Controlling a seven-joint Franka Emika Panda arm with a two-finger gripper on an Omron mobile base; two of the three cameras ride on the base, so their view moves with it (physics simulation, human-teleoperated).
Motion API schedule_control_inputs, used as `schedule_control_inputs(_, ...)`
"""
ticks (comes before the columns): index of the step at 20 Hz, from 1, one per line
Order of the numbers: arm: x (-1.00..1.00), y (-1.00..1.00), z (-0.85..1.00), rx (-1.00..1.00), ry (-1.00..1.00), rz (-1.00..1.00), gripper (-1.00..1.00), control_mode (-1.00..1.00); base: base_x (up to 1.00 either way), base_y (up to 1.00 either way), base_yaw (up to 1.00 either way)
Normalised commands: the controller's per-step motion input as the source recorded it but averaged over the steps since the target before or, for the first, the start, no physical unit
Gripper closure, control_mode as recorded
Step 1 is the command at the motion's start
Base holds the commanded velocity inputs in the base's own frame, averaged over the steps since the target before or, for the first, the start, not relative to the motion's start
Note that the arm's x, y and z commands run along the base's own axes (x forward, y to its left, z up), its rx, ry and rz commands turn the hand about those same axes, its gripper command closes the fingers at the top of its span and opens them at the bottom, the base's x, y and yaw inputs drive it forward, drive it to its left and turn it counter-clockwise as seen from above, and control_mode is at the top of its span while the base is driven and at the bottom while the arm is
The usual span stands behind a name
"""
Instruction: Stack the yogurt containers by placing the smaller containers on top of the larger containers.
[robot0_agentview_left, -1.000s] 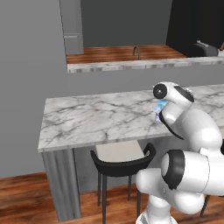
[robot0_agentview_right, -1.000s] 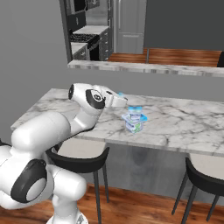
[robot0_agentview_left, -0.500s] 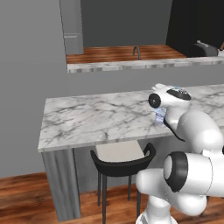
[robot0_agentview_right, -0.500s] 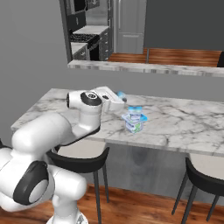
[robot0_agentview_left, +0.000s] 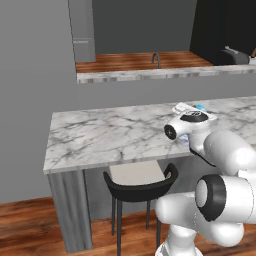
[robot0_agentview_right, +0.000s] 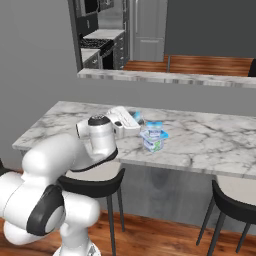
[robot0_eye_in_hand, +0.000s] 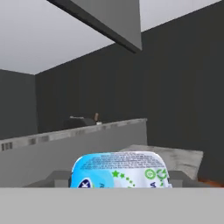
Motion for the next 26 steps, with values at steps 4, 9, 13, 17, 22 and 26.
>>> schedule_control_inputs(4, 0.0, 0.01, 0.0, -0.02, 0.15, -0.05, 1.0, -1.0, 0.0, 0.0, 0.0)
schedule_control_inputs(9, 0.0, 0.0, 0.05, 0.0, 0.27, -0.03, 1.0, -1.0, 0.0, 0.0, 0.0)
schedule_control_inputs(13, 0.0, 0.0, 0.1, 0.0, 0.33, -0.03, 1.0, -1.0, 0.0, 0.0, 0.0)
schedule_control_inputs(17, 0.0, 0.0, 0.12, 0.02, 0.34, -0.01, 1.0, -1.0, 0.0, 0.0, 0.0)
schedule_control_inputs(22, 0.01, 0.0, 0.1, 0.04, 0.32, 0.0, 1.0, -1.0, 0.0, 0.0, 0.0)
schedule_control_inputs(26, 0.05, 0.0, 0.0, 0.04, 0.31, 0.0, 1.0, -1.0, 0.0, 0.0, 0.0)
